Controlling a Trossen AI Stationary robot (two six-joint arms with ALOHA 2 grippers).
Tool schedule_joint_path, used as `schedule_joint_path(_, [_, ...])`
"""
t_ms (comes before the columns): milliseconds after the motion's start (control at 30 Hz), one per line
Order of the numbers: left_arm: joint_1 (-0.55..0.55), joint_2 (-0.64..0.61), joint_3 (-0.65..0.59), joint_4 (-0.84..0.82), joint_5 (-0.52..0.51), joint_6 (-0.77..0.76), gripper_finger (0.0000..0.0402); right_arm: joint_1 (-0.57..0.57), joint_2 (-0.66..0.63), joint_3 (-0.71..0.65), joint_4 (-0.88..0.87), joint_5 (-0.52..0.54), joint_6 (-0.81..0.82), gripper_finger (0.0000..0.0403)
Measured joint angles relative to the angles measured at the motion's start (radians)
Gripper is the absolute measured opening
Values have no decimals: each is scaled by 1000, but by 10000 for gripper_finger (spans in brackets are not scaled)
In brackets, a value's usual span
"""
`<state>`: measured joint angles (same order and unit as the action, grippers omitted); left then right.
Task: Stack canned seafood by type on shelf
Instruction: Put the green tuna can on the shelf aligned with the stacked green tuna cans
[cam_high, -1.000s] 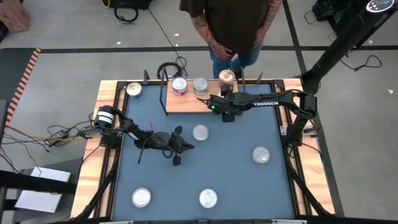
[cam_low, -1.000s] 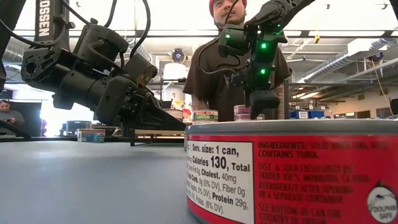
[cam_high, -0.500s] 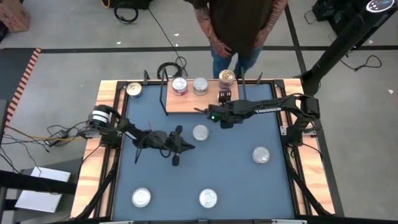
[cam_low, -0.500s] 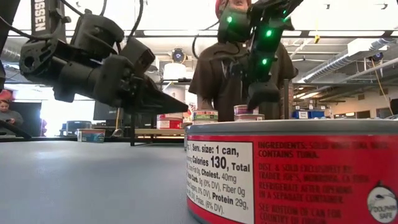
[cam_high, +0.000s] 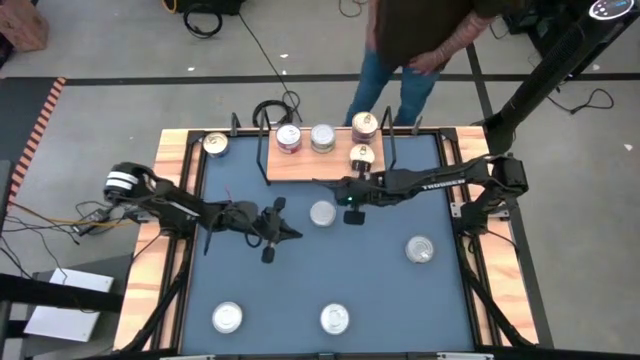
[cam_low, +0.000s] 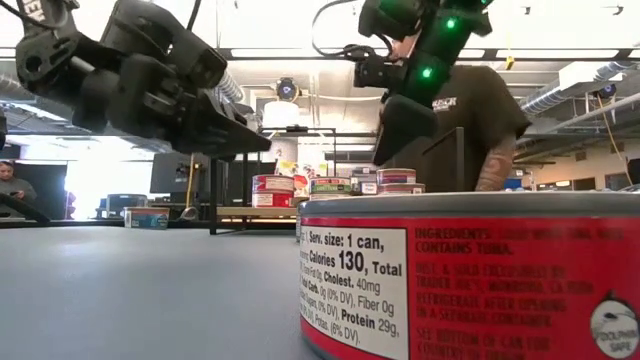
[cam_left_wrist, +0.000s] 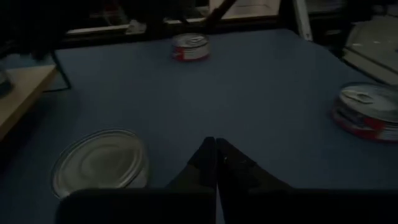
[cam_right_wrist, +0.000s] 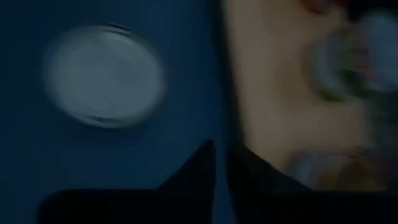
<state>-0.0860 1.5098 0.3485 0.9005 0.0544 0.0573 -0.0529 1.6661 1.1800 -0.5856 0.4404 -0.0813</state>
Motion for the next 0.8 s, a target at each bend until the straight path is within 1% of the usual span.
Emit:
schedule_joint_path(100, [0, -60, 1, -71, 26, -7, 2, 7, 0, -60, 114, -114, 8, 15])
schedule_joint_path(133, [0, -76, 1, -96, 41, -11, 2, 10, -3, -78, 145, -135, 15, 9])
schedule_joint_path(300, [-2, -151, 1, -212, 142, -72, 2, 45, -20, -141, 249, -155, 70, 20])
schedule_joint_path(400, [-5, -182, 1, -271, 207, -112, 1, 74, -23, -157, 254, -170, 92, 12])
schedule_joint_path(533, [-30, -210, 13, -388, 237, -118, 1, 111, -24, -162, 248, -220, 98, 6])
schedule_joint_path(633, [-70, -221, 44, -547, 239, -121, 1, 131, -24, -162, 247, -229, 98, 14])
schedule_joint_path(800, [-173, -221, 149, -829, 240, -144, 1, 137, -24, -162, 246, -228, 90, 13])
